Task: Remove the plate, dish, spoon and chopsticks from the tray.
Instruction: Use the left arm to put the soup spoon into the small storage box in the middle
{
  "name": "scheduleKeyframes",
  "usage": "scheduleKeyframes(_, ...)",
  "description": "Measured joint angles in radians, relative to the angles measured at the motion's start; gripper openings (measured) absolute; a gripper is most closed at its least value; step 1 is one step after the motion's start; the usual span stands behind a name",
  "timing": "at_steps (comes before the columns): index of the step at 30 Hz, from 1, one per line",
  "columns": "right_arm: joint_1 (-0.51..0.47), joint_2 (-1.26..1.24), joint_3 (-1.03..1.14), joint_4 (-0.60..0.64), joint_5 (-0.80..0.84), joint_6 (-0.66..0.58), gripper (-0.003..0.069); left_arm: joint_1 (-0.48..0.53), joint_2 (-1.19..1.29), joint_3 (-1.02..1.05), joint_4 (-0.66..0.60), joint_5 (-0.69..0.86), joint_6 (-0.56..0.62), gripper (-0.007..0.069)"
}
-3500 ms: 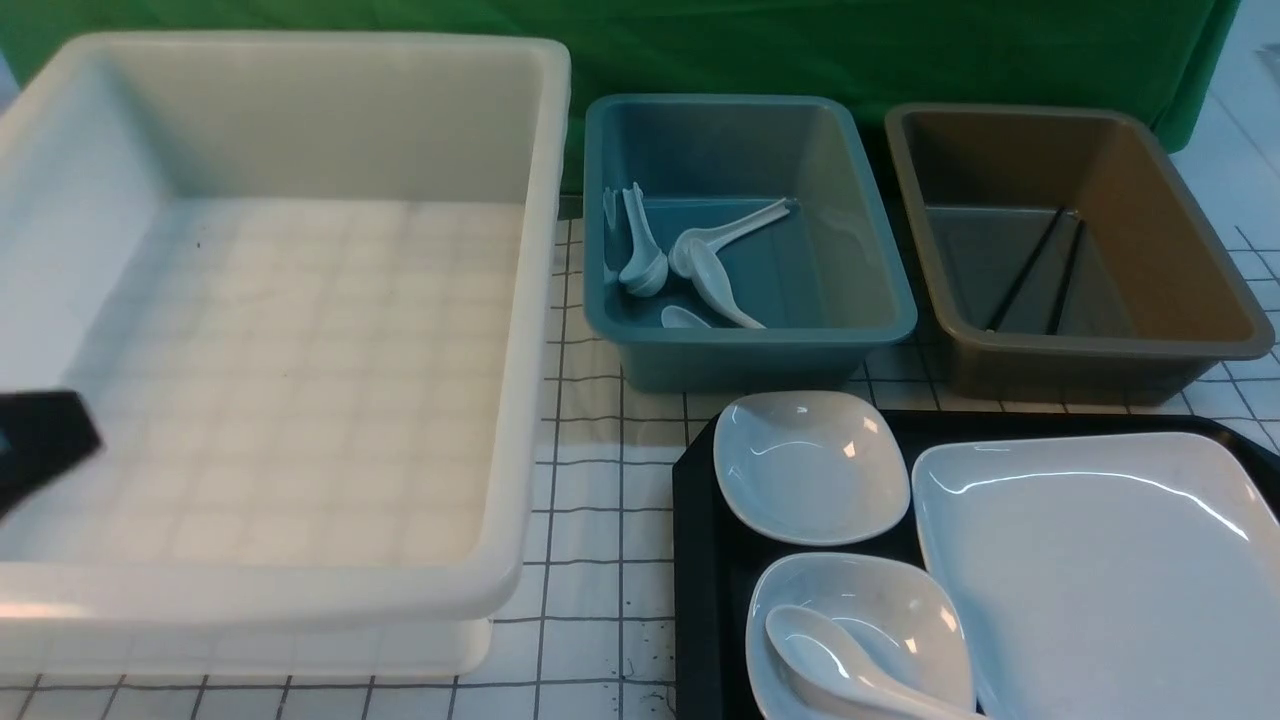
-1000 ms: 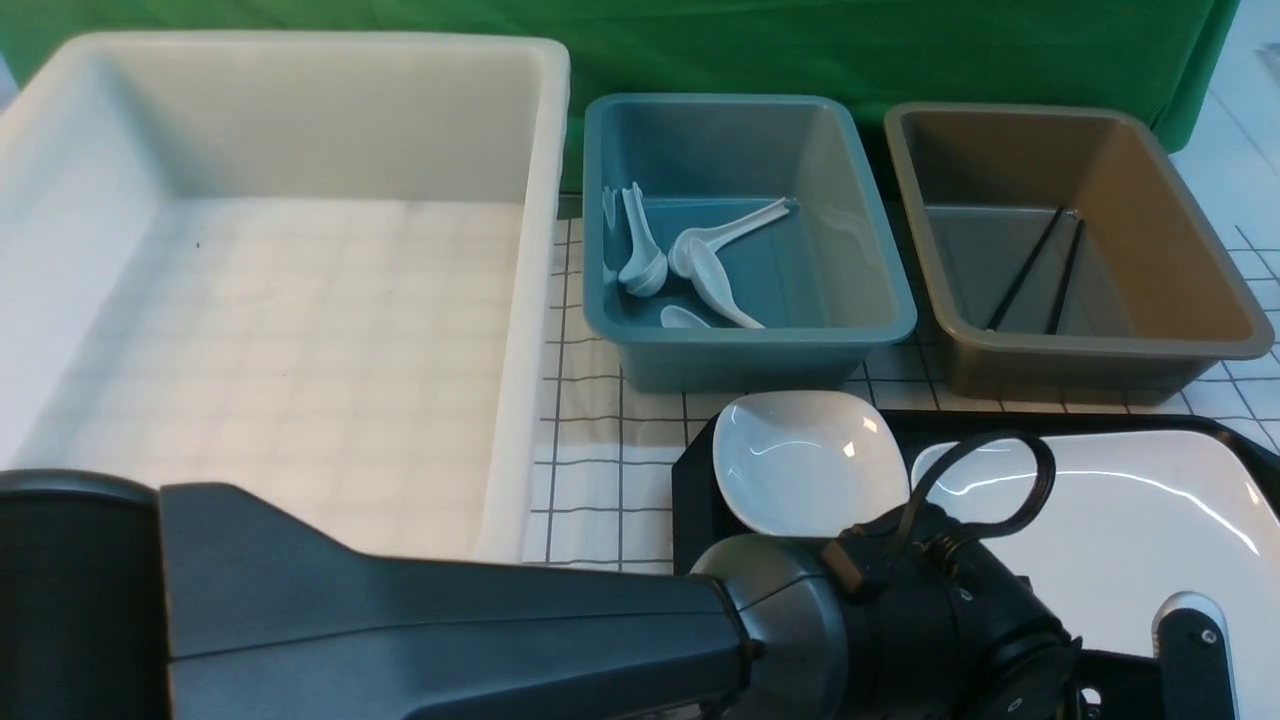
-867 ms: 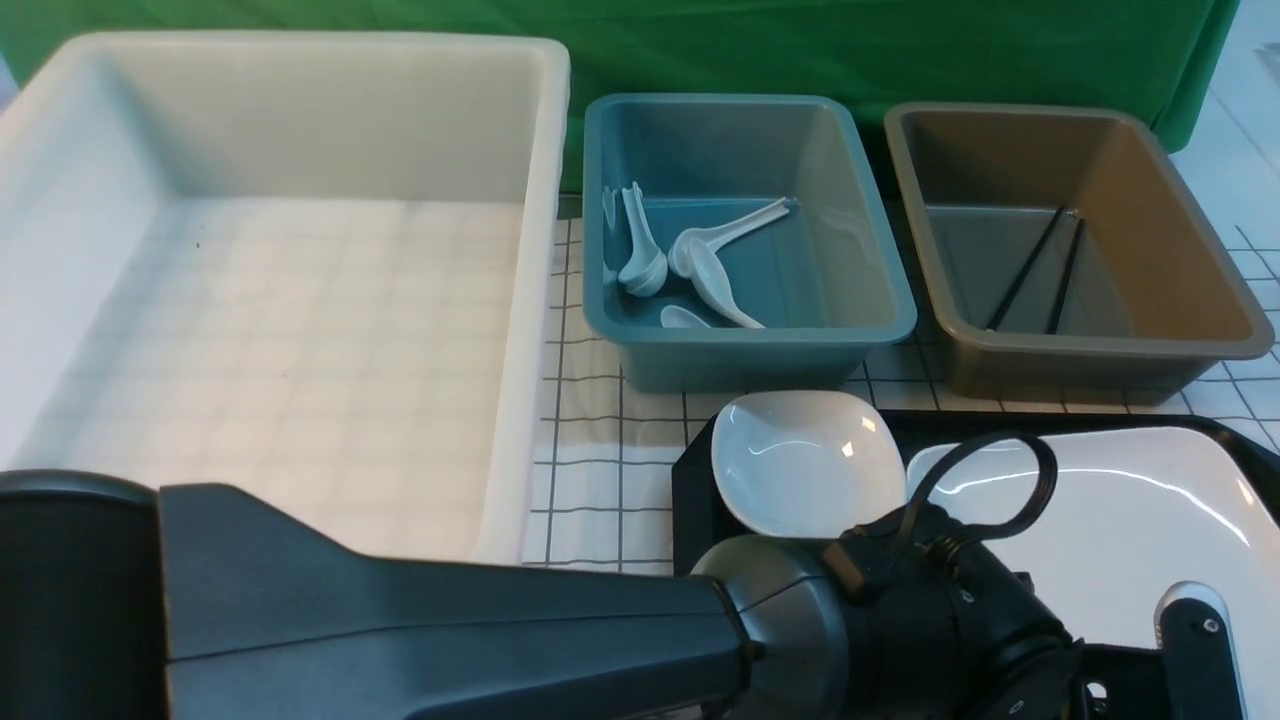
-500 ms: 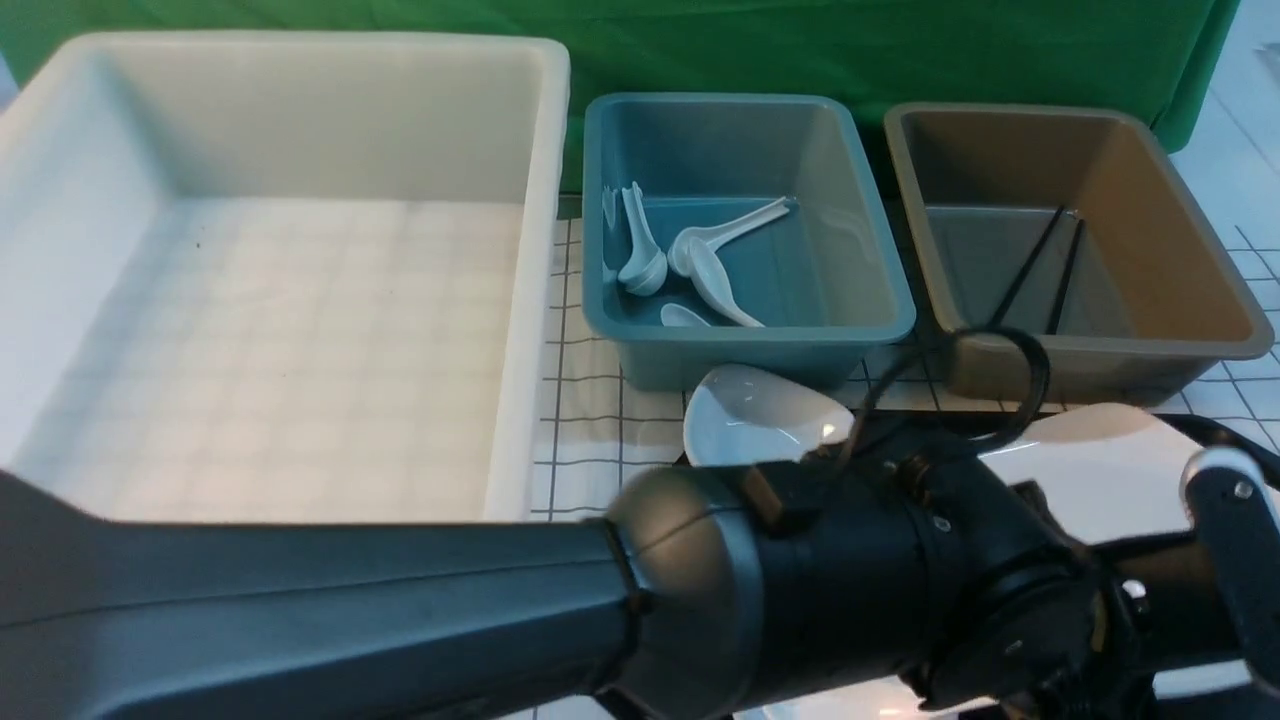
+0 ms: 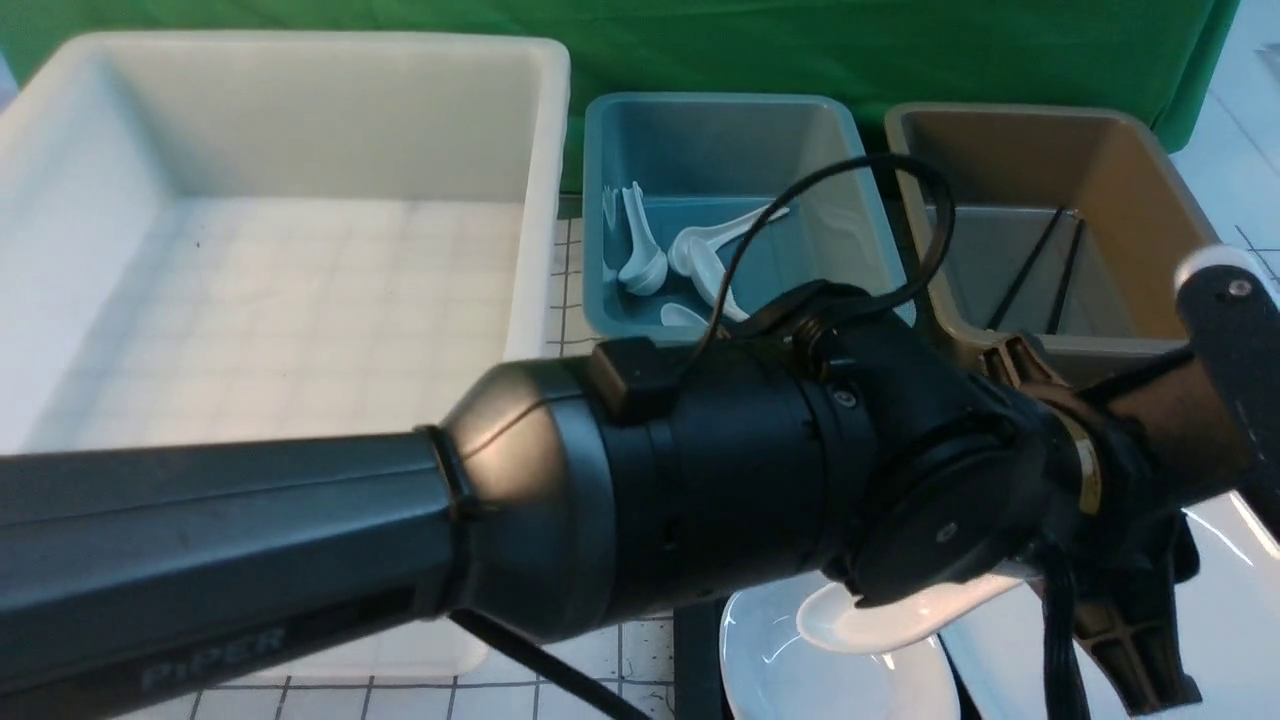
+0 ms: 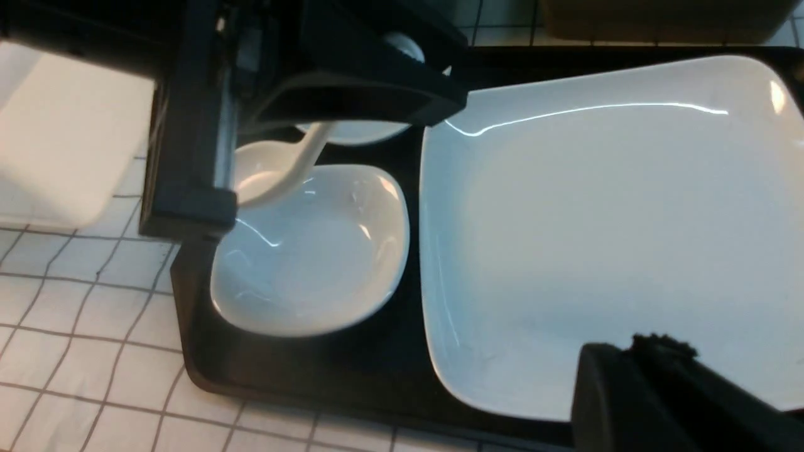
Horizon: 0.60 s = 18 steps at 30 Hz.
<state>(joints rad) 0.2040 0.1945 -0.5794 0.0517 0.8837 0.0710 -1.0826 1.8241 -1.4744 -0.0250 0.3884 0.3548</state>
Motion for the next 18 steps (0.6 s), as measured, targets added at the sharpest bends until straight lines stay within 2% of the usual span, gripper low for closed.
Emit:
scheduleKeyframes(8,0.000,0.000,0.000,0.000,0.000,0.001,0.0101,0.187,0.000,0.000,-0.001,-0.137,-0.166,0.0073)
scheduleKeyframes(10,0.000,0.000,0.000,0.000,0.000,0.000,0.0104,0.271,0.000,0.000,-0.024,-0.253,-0.231,0.0073)
scheduleKeyframes(11,0.000,0.000,0.000,0.000,0.000,0.000,0.0104,0.277,0.000,0.000,-0.028,-0.262,-0.236,0.0073)
scheduleKeyframes(14,0.000,0.000,0.000,0.000,0.000,0.002,0.0109,0.391,0.000,0.000,-0.106,-0.428,-0.335,0.0073)
scheduleKeyframes(17,0.000,0.000,0.000,0.000,0.000,0.001,0.0112,0.448,0.000,0.000,-0.160,-0.525,-0.409,0.0073)
scheduleKeyframes(18,0.000,0.000,0.000,0.000,0.000,0.001,0.0113,0.485,0.000,0.000,-0.179,-0.591,-0.466,0.0073)
